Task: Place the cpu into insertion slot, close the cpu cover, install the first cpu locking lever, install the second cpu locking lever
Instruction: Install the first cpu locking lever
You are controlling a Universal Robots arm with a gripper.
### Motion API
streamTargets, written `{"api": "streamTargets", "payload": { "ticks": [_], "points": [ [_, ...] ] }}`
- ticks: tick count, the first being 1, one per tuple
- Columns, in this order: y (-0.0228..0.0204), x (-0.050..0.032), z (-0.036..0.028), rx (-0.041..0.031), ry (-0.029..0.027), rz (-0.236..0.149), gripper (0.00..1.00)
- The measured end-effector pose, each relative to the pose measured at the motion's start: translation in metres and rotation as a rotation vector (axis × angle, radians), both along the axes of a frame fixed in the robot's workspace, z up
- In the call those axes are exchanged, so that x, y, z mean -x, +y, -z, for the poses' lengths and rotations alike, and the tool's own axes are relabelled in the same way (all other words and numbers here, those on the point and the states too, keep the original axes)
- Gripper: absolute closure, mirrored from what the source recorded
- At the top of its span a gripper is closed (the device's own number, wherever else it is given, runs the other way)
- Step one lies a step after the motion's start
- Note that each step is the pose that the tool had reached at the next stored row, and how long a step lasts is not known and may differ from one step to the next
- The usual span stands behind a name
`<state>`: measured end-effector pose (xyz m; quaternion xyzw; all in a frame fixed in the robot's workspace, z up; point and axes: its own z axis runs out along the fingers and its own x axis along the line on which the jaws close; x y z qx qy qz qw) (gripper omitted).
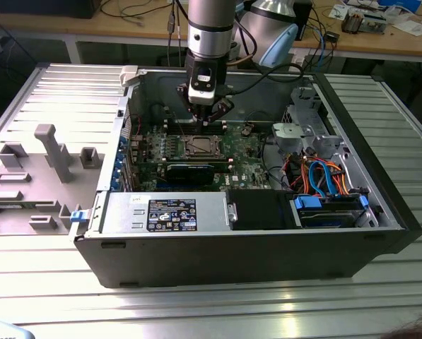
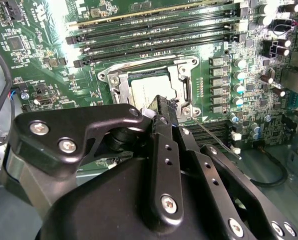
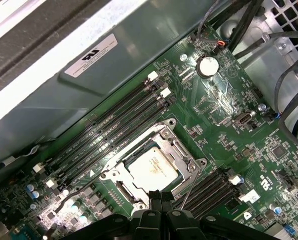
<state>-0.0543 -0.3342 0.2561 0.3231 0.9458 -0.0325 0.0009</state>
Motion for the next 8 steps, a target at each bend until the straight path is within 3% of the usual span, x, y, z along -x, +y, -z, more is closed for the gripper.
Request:
{"api": "streamTargets", "payload": {
  "ticks": [8],
  "points": [
    [0.0000,0.0000,0.0000,0.0000,0.0000,-0.008,0.89]
  ]
}}
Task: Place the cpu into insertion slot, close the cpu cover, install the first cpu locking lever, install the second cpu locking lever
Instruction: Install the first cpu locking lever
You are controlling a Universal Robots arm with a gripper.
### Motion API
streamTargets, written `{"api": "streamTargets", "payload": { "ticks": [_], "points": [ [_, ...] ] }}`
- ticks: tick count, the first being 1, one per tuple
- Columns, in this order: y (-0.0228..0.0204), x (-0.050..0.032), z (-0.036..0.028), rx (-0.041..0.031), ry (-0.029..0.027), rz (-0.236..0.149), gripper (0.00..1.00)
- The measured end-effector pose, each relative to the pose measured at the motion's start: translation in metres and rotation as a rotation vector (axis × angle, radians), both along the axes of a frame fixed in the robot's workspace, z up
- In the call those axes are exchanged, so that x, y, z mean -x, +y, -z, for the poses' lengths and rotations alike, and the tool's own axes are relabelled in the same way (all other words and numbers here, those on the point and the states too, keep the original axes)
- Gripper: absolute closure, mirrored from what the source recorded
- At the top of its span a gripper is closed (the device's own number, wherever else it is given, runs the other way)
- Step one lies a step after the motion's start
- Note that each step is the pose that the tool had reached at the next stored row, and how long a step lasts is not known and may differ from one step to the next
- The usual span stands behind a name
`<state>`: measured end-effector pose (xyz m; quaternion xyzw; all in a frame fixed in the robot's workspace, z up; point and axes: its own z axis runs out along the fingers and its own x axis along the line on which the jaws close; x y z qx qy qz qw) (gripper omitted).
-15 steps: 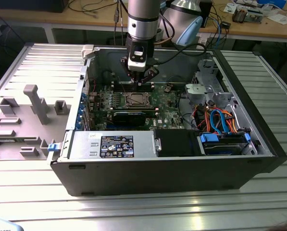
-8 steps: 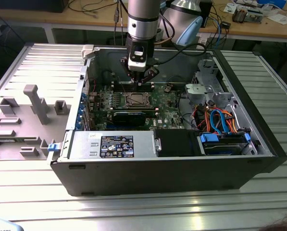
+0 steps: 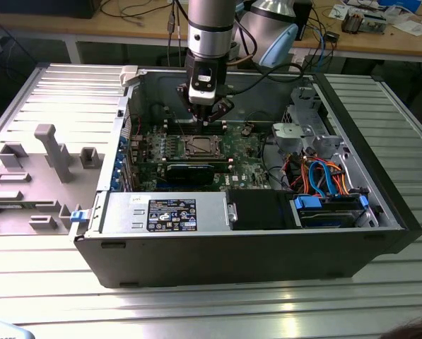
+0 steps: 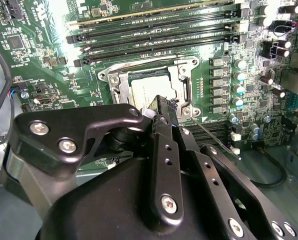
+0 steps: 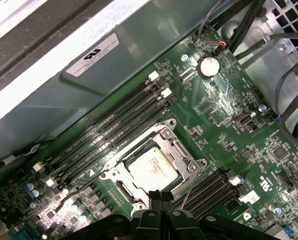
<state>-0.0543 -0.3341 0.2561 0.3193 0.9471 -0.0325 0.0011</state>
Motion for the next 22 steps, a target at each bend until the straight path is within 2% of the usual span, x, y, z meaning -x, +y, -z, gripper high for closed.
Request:
{"api": "streamTargets", "payload": {
  "ticks": [22],
  "points": [
    [0.0000,0.0000,0.0000,0.0000,0.0000,-0.014,0.89]
  ]
}}
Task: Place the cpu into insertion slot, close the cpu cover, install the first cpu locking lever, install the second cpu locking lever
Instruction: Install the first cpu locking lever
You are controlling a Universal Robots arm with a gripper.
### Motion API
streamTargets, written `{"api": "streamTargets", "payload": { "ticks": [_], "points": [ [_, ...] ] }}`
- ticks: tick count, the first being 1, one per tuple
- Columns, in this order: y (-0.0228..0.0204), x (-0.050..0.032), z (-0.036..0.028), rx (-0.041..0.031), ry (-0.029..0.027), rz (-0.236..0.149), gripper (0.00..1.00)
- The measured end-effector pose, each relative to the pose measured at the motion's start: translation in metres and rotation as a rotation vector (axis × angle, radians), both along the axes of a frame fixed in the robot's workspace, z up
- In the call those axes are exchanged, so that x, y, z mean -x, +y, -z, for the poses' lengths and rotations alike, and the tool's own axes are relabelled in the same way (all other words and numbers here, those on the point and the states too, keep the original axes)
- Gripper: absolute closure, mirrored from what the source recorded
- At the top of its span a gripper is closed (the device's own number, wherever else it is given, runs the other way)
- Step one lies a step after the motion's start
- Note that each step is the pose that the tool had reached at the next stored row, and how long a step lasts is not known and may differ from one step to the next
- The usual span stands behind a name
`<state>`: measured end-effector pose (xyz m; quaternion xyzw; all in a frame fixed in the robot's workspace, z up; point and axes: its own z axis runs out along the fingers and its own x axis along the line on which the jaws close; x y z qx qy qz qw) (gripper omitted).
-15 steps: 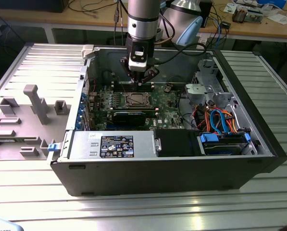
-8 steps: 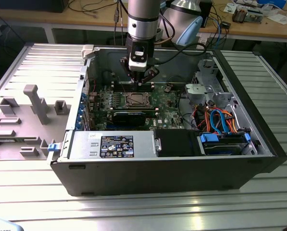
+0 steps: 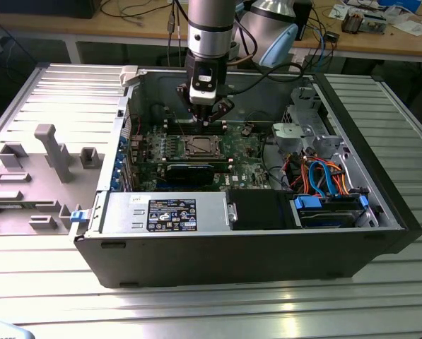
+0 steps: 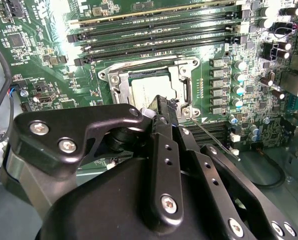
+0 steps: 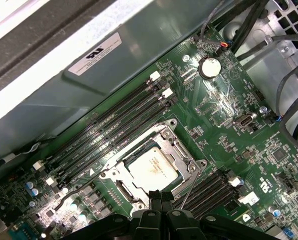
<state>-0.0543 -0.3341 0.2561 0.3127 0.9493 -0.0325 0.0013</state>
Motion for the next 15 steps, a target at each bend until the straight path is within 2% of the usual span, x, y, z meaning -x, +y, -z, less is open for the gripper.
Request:
{"api": "streamTargets", "payload": {
  "ticks": [15],
  "points": [
    [0.0000,0.0000,-0.0003,0.0000,0.0000,-0.004,0.89]
  ]
}}
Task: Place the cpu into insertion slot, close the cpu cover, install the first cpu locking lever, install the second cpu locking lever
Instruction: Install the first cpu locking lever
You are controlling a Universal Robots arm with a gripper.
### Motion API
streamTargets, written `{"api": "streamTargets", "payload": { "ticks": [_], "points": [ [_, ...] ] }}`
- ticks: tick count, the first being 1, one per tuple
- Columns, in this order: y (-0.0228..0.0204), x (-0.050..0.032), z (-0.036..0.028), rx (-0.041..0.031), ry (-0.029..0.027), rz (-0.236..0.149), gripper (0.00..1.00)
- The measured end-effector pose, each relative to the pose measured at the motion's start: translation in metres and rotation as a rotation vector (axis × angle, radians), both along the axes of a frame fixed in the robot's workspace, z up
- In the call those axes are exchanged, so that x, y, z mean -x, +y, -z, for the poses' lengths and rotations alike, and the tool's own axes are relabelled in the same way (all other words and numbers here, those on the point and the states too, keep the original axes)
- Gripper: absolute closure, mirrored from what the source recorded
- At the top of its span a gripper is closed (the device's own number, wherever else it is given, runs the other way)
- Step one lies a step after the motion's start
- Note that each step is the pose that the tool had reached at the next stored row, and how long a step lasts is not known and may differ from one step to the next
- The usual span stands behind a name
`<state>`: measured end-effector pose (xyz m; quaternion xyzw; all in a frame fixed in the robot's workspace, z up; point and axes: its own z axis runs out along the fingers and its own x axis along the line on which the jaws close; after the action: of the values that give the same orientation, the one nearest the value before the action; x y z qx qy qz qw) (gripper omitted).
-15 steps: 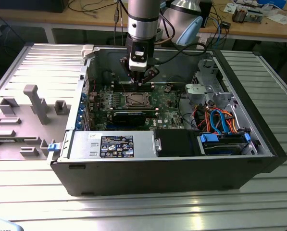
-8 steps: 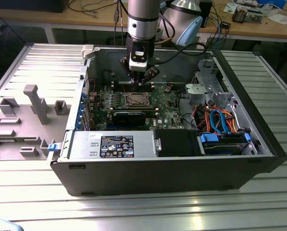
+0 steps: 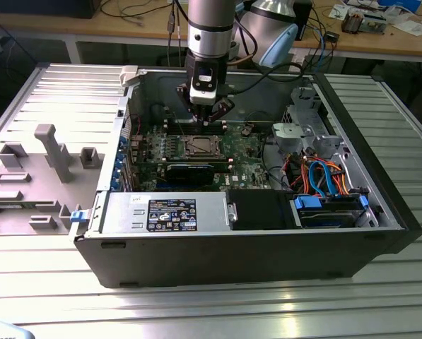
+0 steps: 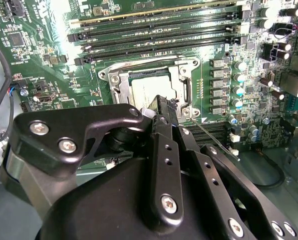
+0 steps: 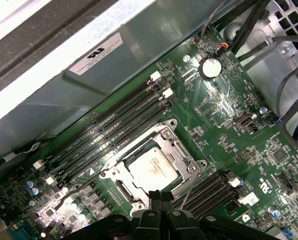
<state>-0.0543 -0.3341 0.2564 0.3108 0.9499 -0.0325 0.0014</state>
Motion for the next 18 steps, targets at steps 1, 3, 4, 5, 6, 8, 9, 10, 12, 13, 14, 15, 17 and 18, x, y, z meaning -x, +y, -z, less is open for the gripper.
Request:
{"api": "streamTargets", "payload": {
  "ticks": [1,3,4,5,6,8,9,10,12,13,14,15,17,18],
  "points": [
    [0.0000,0.0000,0.0000,-0.0001,0.0000,0.000,0.89],
    [0.0000,0.0000,-0.0001,-0.0020,0.0001,-0.010,0.89],
    [0.0000,0.0001,0.0000,-0.0036,0.0000,-0.016,0.89],
    [0.0000,0.0000,0.0000,-0.0044,0.0000,-0.018,0.89],
    [0.0000,0.0000,0.0000,-0.0047,0.0000,-0.023,0.89],
    [0.0000,0.0000,0.0000,-0.0047,0.0000,-0.026,0.89],
    [0.0000,0.0000,0.0000,-0.0047,0.0000,-0.027,0.89],
    [0.0000,0.0000,0.0000,-0.0048,0.0000,-0.028,0.89],
    [0.0000,0.0000,0.0000,-0.0048,0.0000,-0.032,0.89],
    [0.0000,0.0000,0.0000,-0.0047,0.0001,-0.034,0.89],
    [0.0000,0.0000,0.0000,-0.0047,0.0001,-0.038,0.89],
    [0.0000,0.0000,0.0000,-0.0048,0.0000,-0.042,0.89],
    [0.0000,0.0000,0.0000,-0.0048,0.0001,-0.054,0.89],
    [0.0000,0.0000,0.0000,-0.0048,0.0001,-0.058,0.89]
  ]
}}
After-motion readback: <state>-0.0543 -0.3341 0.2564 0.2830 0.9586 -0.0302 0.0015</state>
